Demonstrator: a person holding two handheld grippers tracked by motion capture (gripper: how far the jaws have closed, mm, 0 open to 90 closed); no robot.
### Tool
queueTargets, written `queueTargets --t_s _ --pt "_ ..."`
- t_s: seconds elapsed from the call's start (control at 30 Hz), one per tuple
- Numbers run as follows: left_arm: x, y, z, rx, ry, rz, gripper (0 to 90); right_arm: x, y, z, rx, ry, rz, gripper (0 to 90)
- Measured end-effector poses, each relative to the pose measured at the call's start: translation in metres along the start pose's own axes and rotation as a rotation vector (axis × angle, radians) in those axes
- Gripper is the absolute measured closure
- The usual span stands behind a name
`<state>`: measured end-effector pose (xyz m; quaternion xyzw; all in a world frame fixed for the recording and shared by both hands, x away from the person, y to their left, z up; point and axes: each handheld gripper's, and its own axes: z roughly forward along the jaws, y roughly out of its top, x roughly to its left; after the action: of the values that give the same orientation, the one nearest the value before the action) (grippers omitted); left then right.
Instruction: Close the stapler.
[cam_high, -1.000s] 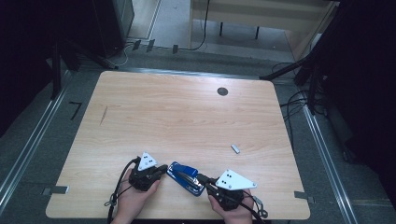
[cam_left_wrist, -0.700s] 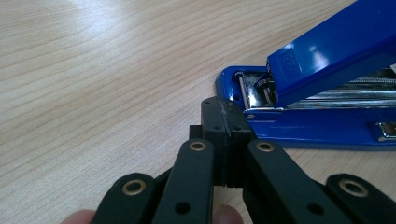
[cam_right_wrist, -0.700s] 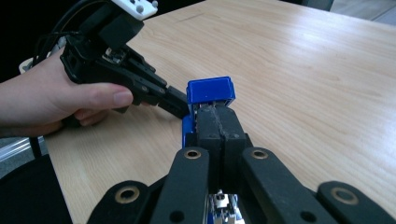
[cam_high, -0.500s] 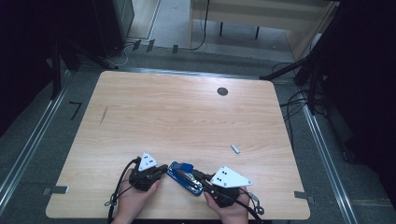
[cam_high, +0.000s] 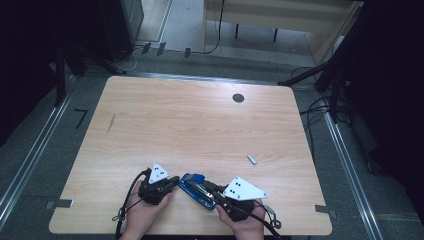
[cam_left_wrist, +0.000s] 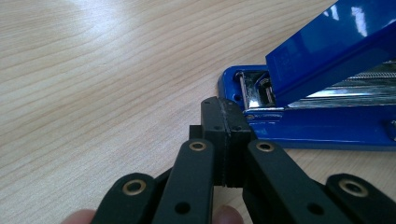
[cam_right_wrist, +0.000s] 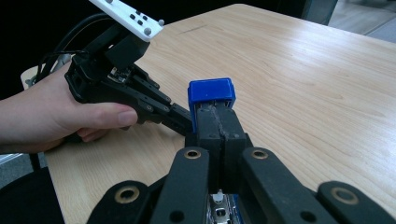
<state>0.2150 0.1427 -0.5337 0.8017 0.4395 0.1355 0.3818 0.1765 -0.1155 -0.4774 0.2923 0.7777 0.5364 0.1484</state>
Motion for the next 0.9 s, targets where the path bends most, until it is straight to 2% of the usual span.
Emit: queueTargets --t_s 0.2,0.43,0.5,0.73,0.9 --pt "-0.001 -0.001 -0.001 -0.012 -0.001 0.009 90.0 -0.003 -0.007 -0.003 -0.003 0.008 0.03 90.0" --pt "-0.005 -0.006 -0.008 -0.029 -0.026 0.013 90.0 -0.005 -0.015 -0.007 -0.007 0.009 0.062 90.0" --pt "-0.01 -0.009 -0.01 -0.029 -0.051 0.016 90.0 -0.005 -0.015 -0.007 -0.008 0.01 0.061 90.0" --pt "-0.043 -0.011 -0.005 -0.038 -0.097 0.091 90.0 -0.006 -0.016 -0.007 -0.01 0.008 0.057 90.0" --pt "-0.049 -0.008 0.0 -0.065 -0.108 0.092 90.0 -0.005 -0.016 -0.008 -0.007 0.007 0.049 90.0"
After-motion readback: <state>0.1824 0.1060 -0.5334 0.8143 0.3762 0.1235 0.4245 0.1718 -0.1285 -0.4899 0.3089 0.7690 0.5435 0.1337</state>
